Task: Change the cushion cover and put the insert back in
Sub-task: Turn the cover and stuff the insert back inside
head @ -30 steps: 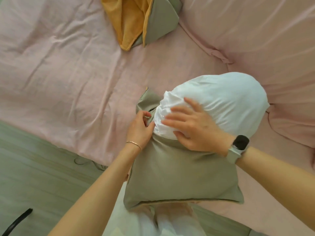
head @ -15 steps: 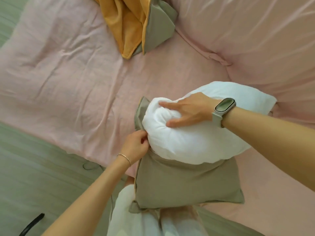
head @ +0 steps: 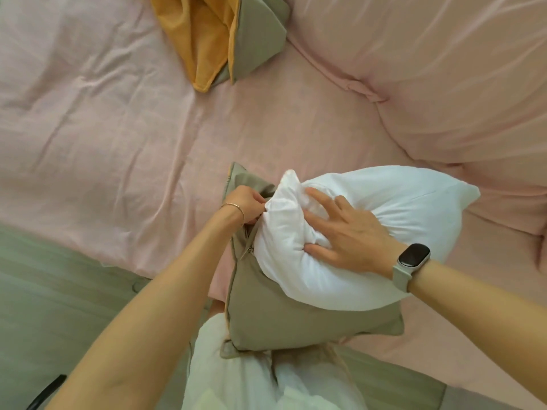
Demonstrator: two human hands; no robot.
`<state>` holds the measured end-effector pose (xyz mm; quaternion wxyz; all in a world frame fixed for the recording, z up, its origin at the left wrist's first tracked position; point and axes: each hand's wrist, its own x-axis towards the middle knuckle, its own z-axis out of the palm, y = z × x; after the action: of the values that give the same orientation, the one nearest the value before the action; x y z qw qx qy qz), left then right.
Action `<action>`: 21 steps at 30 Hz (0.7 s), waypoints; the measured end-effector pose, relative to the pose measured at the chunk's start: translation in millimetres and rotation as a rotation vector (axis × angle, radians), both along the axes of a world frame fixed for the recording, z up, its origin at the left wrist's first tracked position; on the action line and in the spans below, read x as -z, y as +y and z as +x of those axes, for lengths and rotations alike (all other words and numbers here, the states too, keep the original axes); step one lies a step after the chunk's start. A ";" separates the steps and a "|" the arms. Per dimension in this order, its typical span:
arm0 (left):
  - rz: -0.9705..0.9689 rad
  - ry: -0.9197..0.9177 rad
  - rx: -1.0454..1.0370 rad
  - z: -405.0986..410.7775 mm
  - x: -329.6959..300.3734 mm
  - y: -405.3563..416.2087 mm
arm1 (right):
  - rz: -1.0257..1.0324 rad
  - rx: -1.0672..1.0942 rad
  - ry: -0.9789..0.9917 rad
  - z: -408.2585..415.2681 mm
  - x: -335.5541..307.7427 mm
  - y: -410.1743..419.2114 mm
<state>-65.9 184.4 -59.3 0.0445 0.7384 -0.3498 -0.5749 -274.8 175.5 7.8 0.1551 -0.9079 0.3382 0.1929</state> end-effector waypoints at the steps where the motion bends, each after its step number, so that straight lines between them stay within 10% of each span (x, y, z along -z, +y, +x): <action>1: 0.024 0.010 0.042 1.6 -0.2 -0.3 | -0.016 -0.001 -0.046 2.1 1.1 1.4; 6: 0.129 0.026 0.297 4.8 -3.9 0.9 | 0.075 -0.105 -0.119 13.0 7.7 3.5; 15: 0.236 0.524 -0.023 17.4 -7.7 12.4 | 0.167 -0.156 -0.011 7.9 12.3 29.8; 21: 0.108 0.393 0.062 22.0 -13.7 16.5 | 0.214 -0.129 -0.015 27.5 25.5 33.3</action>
<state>-43.8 200.9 -45.5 0.0546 0.6022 -0.3254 -0.7270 -247.3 208.7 -17.6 0.2407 -0.9075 0.2556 0.2306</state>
